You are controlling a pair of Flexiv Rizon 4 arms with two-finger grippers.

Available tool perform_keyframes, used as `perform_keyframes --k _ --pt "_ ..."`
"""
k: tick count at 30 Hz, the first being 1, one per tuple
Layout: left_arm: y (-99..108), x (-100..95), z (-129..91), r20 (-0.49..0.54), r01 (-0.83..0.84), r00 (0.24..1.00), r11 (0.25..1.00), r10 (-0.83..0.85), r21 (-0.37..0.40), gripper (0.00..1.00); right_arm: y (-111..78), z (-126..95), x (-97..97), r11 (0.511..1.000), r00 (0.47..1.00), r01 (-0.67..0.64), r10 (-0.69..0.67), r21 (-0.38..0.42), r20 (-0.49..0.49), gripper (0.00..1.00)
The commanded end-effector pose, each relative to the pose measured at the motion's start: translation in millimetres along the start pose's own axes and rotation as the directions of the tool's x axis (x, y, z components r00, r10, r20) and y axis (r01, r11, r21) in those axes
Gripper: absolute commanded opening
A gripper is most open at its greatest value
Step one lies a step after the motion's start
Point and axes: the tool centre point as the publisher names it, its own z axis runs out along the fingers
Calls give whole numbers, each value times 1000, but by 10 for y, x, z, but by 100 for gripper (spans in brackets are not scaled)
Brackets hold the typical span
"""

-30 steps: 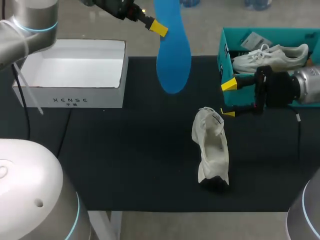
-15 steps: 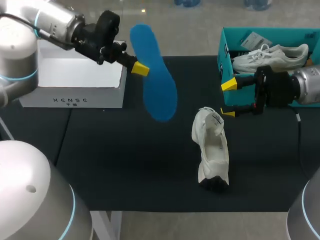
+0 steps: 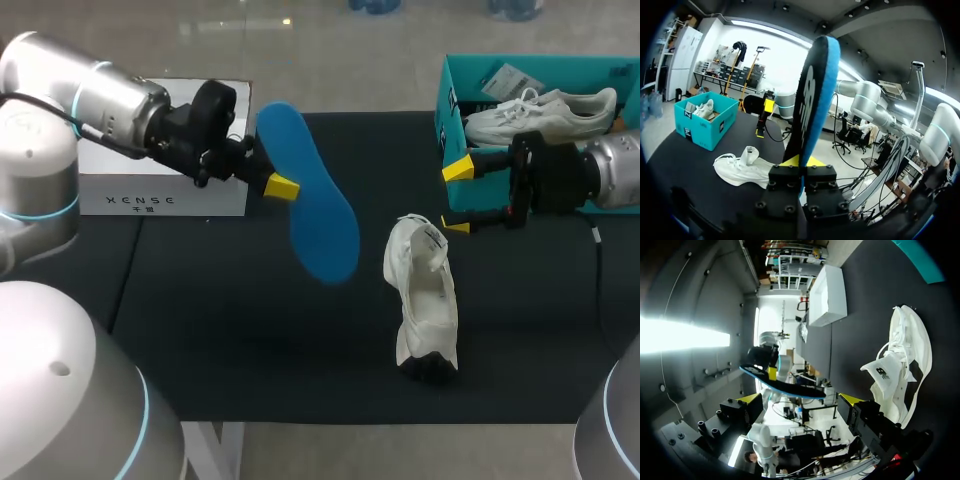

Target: Take the shoe out of the shoebox, open the shoe tongue, remove and reinsert the insole, then place the shoe into the shoebox

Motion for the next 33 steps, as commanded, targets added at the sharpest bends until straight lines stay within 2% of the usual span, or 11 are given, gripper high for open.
perform_keyframes --k 1,21,22,23,24,27,31,33 --pt "5 7 5 2 -1 1000 1000 1 2 0 -11 6 1 1000 1000 0 0 -3 2 100" --pt "5 7 5 2 -1 1000 1000 1 2 0 -11 6 1 1000 1000 0 0 -3 2 100" --pt "-42 68 63 29 -100 995 995 101 -26 0 -11 6 1 1000 1000 0 0 -3 2 100" --pt "-93 129 122 12 -204 979 979 205 -26 0 -11 6 1 1000 1000 0 0 -3 2 100" --pt "-103 205 177 -18 -239 971 970 239 -32 0 -11 6 1 1000 1000 0 0 -3 2 100" --pt "-105 310 223 19 -414 907 899 421 -142 0 -11 6 1 1000 1000 0 0 -3 2 100" --pt "-45 414 231 32 -532 836 823 548 -198 0 -11 6 1 1000 1000 0 0 -3 2 100" --pt "-6 436 232 41 -558 818 809 574 -184 0 -11 6 1 1000 1000 0 0 -3 2 100"
